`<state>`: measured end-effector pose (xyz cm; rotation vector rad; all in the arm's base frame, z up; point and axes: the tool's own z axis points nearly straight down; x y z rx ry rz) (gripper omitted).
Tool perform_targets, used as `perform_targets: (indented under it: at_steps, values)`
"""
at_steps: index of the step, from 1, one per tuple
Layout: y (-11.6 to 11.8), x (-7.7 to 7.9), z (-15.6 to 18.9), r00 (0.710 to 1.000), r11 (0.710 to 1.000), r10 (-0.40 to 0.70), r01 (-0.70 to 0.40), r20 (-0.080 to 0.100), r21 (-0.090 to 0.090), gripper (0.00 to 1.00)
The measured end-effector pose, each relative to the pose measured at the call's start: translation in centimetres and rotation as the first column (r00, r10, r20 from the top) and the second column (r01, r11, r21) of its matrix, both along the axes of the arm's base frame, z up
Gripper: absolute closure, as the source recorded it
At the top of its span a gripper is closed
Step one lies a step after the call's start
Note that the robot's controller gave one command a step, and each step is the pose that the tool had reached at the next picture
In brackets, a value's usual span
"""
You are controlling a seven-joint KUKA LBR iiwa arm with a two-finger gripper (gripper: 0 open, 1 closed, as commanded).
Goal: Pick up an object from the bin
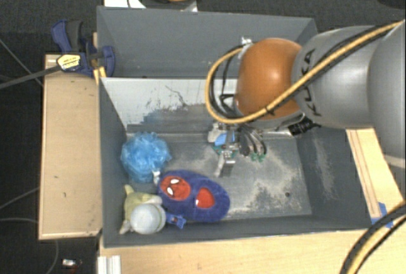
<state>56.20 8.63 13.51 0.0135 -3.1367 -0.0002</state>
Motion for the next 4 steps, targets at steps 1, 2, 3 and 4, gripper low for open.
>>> perform_targets:
  at_steps: [1,2,3,4]
  values:
    - [0.0,0.2,0.5,1.0,1.0,-0.003,0.003,0.008,0.001,0.0]
    - [-0.5,-2.4,-2.6,0.951,0.951,0.309,-0.309,0.007,0.0,0.0]
    - [1.5,-2.7,-3.7,0.939,0.939,0.344,-0.344,0.007,-0.001,0.0]
    - [0.8,-3.5,-4.9,0.996,0.996,0.088,-0.088,0.014,0.0,0.0]
